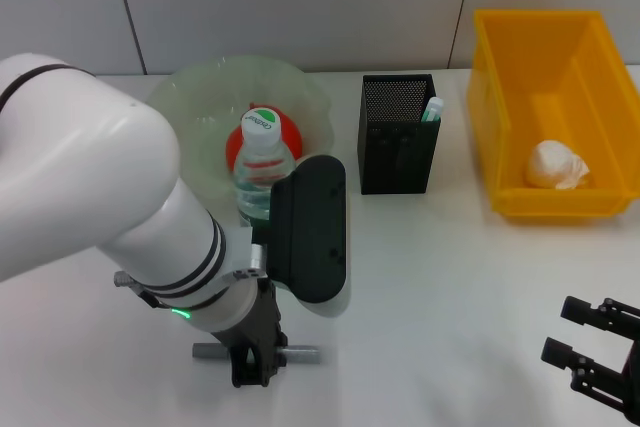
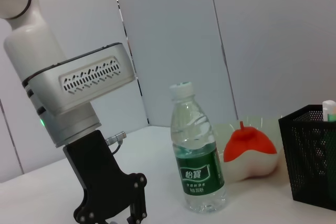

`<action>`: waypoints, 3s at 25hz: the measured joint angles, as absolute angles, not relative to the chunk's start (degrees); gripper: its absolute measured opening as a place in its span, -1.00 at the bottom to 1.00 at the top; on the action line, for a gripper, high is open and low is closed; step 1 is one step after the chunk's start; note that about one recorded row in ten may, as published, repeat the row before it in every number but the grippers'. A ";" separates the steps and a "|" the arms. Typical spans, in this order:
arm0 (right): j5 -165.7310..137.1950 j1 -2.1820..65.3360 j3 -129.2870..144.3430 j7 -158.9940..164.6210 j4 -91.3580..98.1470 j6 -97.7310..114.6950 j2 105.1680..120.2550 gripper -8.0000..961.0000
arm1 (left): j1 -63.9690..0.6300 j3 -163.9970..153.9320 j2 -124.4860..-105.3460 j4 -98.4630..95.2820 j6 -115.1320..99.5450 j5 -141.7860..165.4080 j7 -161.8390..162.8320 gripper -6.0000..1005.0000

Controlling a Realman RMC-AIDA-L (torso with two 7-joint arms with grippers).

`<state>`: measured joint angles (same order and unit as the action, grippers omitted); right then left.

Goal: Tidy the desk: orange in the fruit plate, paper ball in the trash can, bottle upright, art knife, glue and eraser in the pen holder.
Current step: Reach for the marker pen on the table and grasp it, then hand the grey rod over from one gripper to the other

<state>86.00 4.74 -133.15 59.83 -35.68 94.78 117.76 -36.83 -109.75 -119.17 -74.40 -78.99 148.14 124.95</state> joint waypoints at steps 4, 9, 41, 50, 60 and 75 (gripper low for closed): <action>86.02 4.69 -133.85 59.85 -35.69 95.18 117.76 0.23 | -36.86 -109.59 -119.17 -74.29 -79.05 147.95 124.89 -0.70; 86.02 4.62 -135.58 59.86 -35.68 96.47 117.76 0.23 | -36.40 -109.56 -119.18 -76.12 -79.76 147.47 124.89 -0.71; 85.98 6.29 -157.30 54.79 -26.08 96.41 119.02 0.23 | -23.46 -97.00 -118.83 -94.13 -64.67 101.56 102.00 -0.71; 84.97 7.26 -156.94 52.30 -23.83 93.69 119.02 0.23 | -27.65 -102.71 -119.16 -71.59 -47.14 63.74 67.79 -0.71; 83.51 8.44 -156.84 50.83 -21.82 91.71 119.09 0.23 | -36.43 -110.29 -119.19 -48.39 -46.99 17.42 29.45 -0.71; 83.01 10.58 -156.89 50.28 -20.31 91.38 119.10 0.23 | -38.30 -113.97 -119.18 -44.20 -44.01 3.10 18.87 -0.71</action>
<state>83.01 10.58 -156.89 50.28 -20.31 91.38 119.10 -38.30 -113.97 -119.18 -44.20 -44.01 3.10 18.87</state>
